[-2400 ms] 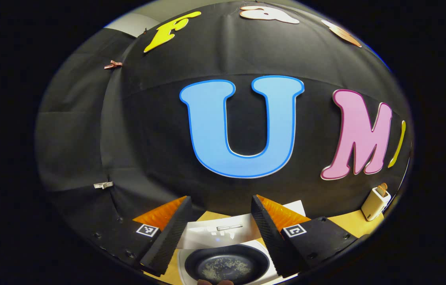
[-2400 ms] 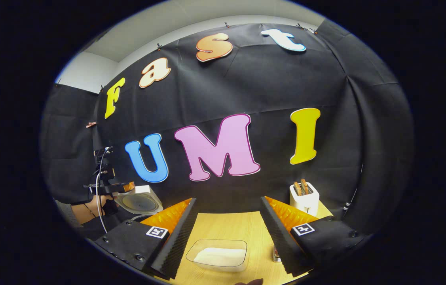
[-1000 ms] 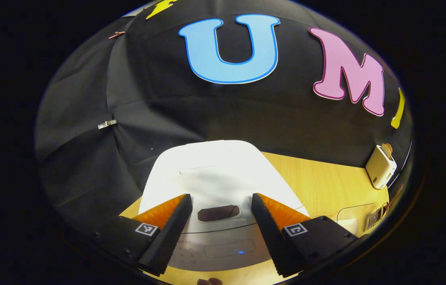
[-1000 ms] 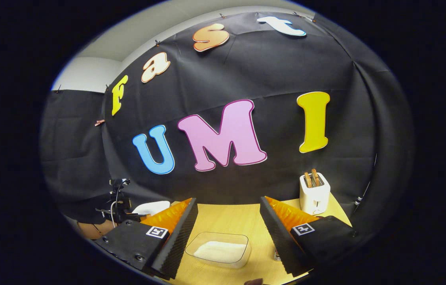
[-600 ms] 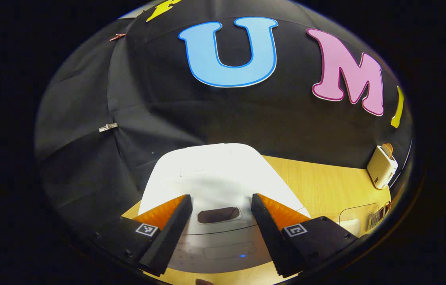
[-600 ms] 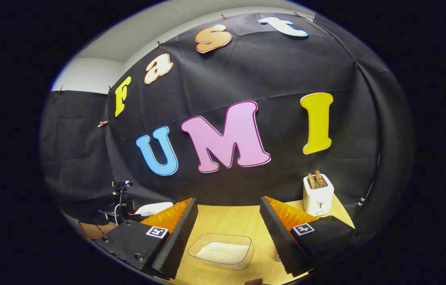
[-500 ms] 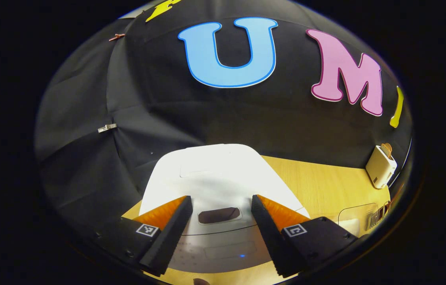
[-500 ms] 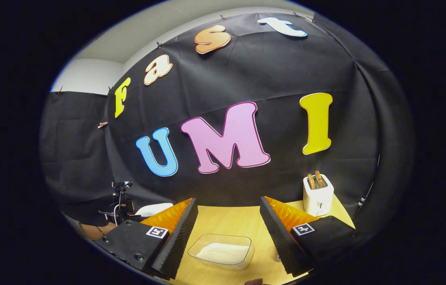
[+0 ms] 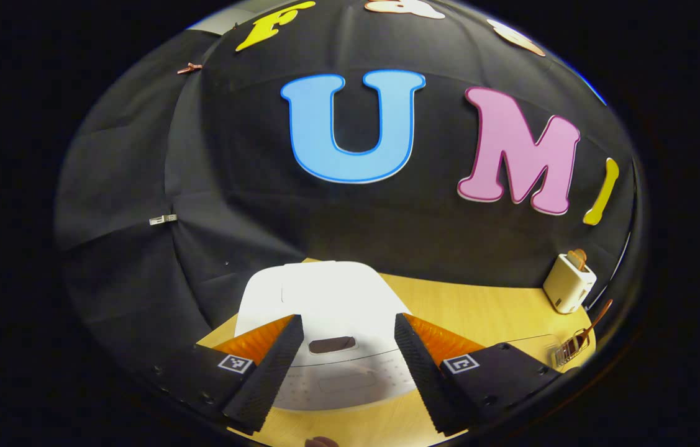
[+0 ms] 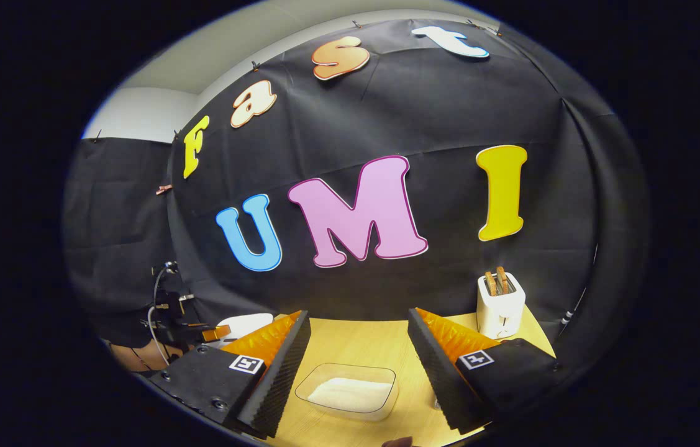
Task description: Close the left gripper, press the button to open the rice cooker; take a wooden spoon from the chopstick holder with the right hand, scoop a spoonful of rice and pour it into the rice cooker, then put the wooden spoon back into the chopstick holder.
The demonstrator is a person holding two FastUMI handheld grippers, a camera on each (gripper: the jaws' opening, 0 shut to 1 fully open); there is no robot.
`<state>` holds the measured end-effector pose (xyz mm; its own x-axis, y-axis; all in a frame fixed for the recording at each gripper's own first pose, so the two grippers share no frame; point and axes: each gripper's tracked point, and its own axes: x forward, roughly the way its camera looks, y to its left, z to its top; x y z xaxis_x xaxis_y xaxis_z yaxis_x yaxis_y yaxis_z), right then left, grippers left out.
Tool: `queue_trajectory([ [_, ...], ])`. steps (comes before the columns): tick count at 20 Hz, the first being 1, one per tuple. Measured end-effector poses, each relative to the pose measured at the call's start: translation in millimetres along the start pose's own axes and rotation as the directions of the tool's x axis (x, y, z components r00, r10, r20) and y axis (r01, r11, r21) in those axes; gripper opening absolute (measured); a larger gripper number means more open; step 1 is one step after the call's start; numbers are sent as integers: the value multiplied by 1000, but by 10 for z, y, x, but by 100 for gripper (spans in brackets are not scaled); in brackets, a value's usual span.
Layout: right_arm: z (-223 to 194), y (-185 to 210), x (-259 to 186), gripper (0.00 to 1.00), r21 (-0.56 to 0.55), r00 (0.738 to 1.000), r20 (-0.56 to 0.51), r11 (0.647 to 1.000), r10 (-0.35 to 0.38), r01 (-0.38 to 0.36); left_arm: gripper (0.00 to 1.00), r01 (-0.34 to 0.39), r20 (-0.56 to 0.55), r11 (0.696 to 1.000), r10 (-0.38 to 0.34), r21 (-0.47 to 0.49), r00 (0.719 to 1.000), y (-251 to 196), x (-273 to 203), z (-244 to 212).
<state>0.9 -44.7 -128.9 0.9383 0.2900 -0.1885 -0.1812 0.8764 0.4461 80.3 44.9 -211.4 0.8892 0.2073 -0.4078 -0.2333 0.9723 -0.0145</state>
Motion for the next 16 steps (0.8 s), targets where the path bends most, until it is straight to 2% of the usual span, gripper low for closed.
queue_trajectory([
  [3, -43, 25, -5, 98, -34, 1000, -15, 999, 1, -1, 95, 81, 67, 997, -79, -17, 995, -175, -288, 202],
  [8, -92, 62, -31, 98, -71, 999, -33, 997, 0, -2, 95, 262, 137, 965, -260, 10, 956, -522, -860, 379],
  [10, -103, 44, -64, 100, -79, 999, -36, 997, -8, 5, 95, 294, 143, 956, -292, 5, 946, -591, -1030, 419],
  [12, -100, 29, -100, 98, -84, 999, -38, 996, -13, 10, 95, 318, 157, 948, -315, 5, 936, -656, -1148, 446],
  [16, -134, -7, -124, 98, -108, 999, -44, 994, -27, 22, 95, 350, 174, 935, -355, 62, 918, -820, -1246, 397],
])
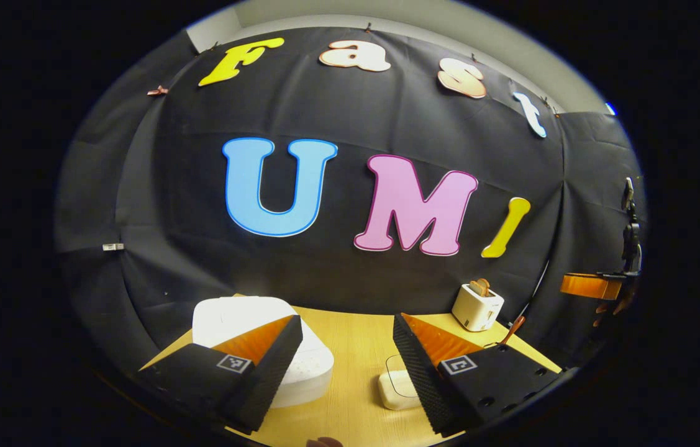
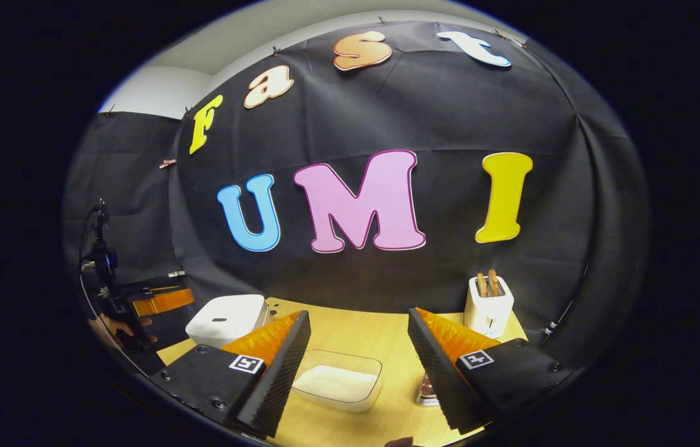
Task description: Close the left gripper, press the button to open the rice cooker; take a wooden spoon from the chopstick holder with the right hand, scoop a spoonful of rice and pour it into the rice cooker, then put the wooden spoon back into the chopstick holder.
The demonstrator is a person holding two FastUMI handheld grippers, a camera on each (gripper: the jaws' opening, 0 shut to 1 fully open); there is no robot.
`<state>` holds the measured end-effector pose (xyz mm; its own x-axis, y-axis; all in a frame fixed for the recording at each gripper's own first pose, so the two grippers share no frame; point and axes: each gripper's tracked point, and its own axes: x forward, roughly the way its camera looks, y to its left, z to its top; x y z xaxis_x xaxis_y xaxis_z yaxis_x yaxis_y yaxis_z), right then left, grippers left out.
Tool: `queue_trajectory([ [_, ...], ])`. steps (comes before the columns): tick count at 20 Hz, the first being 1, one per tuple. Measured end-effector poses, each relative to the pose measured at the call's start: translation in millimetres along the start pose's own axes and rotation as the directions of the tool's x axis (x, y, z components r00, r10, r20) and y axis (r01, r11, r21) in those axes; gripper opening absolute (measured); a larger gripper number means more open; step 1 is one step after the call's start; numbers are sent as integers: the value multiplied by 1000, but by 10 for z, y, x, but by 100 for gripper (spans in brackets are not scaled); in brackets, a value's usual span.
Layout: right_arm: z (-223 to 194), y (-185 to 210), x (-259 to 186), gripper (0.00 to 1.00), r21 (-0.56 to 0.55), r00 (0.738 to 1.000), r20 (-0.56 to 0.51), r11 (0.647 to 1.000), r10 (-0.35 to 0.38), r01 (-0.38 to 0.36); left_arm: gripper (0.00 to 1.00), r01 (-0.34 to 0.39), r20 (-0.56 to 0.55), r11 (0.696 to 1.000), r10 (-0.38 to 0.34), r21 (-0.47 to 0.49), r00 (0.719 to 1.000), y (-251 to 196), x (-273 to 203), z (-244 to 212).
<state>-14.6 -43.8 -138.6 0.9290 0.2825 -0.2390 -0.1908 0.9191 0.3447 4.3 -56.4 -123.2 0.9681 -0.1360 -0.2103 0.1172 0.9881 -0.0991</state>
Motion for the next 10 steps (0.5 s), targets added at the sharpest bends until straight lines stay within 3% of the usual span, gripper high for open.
queue_trajectory([
  [10, -60, -139, 44, 98, 13, 999, -16, 999, -31, 31, 95, 40, -10, 999, -40, -5, 999, -208, 169, -10],
])
